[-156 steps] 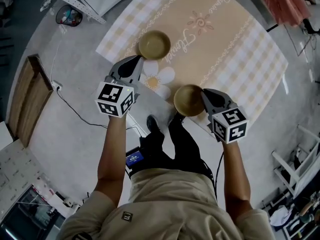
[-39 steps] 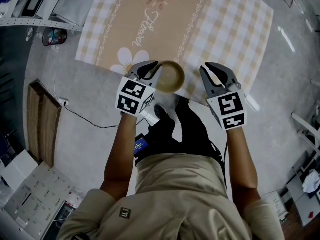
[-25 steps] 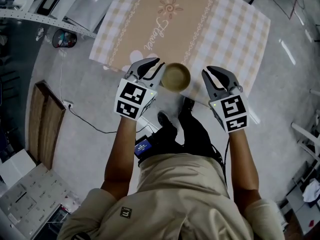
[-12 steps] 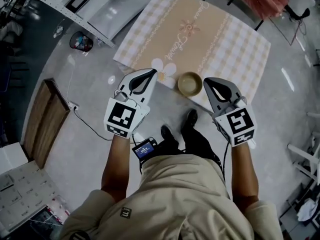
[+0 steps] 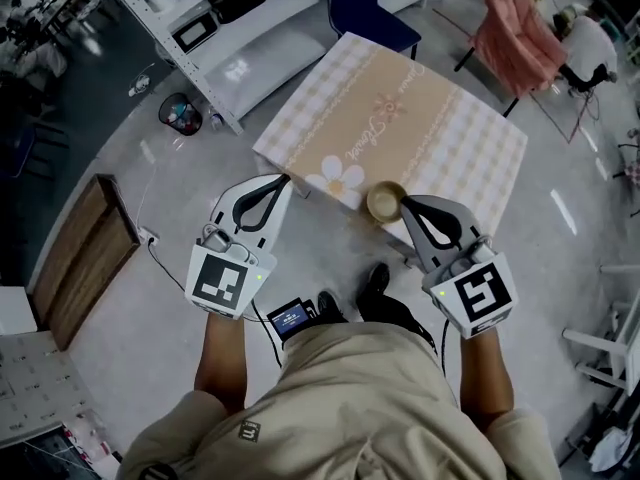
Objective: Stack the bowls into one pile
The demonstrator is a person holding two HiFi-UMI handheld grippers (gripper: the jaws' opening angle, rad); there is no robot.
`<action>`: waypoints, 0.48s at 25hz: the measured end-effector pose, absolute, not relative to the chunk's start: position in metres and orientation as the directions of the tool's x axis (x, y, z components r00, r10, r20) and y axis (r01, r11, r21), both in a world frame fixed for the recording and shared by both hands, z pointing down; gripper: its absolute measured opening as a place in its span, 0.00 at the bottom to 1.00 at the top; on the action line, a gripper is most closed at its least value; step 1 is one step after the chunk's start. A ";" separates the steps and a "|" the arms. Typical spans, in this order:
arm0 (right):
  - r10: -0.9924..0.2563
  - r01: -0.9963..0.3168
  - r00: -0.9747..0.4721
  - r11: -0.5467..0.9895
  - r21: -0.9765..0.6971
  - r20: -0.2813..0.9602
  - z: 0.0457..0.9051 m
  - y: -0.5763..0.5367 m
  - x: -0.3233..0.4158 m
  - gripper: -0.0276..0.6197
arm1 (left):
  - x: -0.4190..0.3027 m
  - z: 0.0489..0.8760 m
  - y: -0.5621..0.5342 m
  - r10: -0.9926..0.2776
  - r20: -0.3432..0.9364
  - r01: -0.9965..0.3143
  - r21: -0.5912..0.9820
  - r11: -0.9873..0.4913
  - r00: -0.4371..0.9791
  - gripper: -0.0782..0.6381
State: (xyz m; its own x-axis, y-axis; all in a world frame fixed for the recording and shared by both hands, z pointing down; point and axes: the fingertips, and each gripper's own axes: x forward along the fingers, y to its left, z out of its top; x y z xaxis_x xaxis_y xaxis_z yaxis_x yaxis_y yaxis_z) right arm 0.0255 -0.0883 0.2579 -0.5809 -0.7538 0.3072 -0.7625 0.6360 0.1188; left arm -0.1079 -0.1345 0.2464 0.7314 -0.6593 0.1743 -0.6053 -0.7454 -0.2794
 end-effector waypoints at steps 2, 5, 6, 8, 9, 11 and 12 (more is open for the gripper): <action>-0.752 -0.756 -0.588 0.642 0.129 0.297 0.245 -0.078 0.016 0.05 | -0.116 0.231 -0.121 -0.660 0.151 -0.609 -0.279 -0.743 0.736 0.12; -0.750 -0.747 -0.597 0.649 0.143 0.285 0.230 -0.064 0.004 0.05 | -0.128 0.214 -0.103 -0.664 0.128 -0.617 -0.274 -0.737 0.736 0.12; -0.749 -0.745 -0.599 0.651 0.146 0.282 0.227 -0.059 0.001 0.05 | -0.132 0.211 -0.097 -0.666 0.126 -0.619 -0.274 -0.736 0.736 0.12; -0.747 -0.741 -0.604 0.655 0.150 0.278 0.221 -0.050 -0.004 0.05 | -0.140 0.208 -0.088 -0.671 0.125 -0.624 -0.277 -0.731 0.731 0.12; -0.746 -0.739 -0.606 0.656 0.152 0.276 0.219 -0.046 -0.007 0.05 | -0.144 0.208 -0.084 -0.676 0.126 -0.628 -0.278 -0.727 0.726 0.12; -0.746 -0.739 -0.606 0.656 0.153 0.275 0.216 -0.040 -0.010 0.05 | -0.152 0.208 -0.079 -0.683 0.126 -0.637 -0.273 -0.721 0.719 0.12; -0.748 -0.741 -0.604 0.654 0.153 0.274 0.215 -0.037 -0.012 0.05 | -0.156 0.208 -0.076 -0.684 0.126 -0.639 -0.269 -0.721 0.718 0.12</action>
State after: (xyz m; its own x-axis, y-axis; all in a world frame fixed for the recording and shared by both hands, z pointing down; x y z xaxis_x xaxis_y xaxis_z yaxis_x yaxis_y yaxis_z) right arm -0.0124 -0.0372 0.2151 -0.6040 -0.7482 0.2743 -0.7408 0.6541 0.1529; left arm -0.1556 -0.0764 0.2077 0.7183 -0.6842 0.1263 -0.6392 -0.7206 -0.2687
